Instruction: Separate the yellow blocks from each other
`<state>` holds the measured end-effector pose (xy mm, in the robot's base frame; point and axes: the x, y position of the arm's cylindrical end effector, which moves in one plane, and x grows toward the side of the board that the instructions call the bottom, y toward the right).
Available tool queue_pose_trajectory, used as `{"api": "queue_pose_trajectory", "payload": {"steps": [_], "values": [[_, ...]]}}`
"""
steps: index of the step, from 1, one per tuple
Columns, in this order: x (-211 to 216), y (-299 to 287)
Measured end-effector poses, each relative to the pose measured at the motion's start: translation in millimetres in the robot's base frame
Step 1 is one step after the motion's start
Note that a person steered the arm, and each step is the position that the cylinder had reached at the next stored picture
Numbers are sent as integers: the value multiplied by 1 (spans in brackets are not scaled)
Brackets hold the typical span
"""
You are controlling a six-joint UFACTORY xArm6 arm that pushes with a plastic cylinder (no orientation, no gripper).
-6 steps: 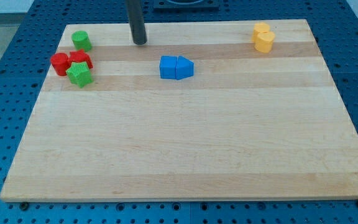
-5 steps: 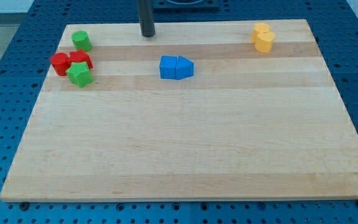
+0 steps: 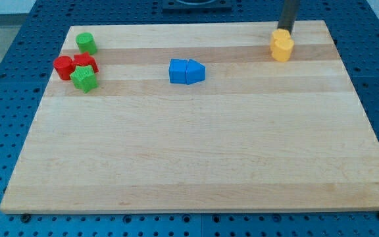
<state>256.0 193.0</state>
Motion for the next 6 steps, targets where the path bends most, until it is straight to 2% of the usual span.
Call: {"api": "queue_pose_trajectory", "payload": {"steps": [1,2,3,4,5,6], "values": [[28,-18],[43,30],[45,-5],[37,-33],[-20,-40],[-32,-74]]}}
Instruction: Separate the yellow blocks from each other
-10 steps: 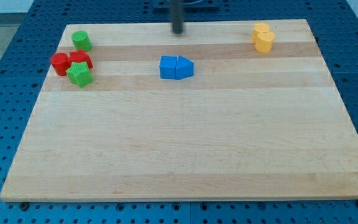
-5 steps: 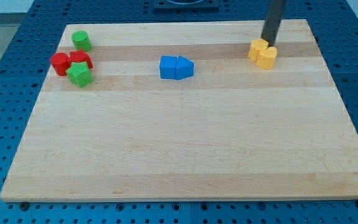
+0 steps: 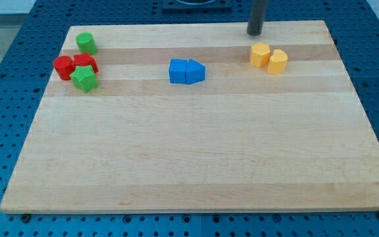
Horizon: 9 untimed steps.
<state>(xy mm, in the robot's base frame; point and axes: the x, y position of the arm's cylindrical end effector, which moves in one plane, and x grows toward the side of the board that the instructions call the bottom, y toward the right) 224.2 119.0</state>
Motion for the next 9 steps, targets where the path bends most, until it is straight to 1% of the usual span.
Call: {"api": "queue_pose_trajectory", "payload": {"steps": [1,2,5,6,7,8,9], "values": [[-8,17],[-31,17],[-33,17],[-26,18],[-19,50],[6,73],[26,72]]}}
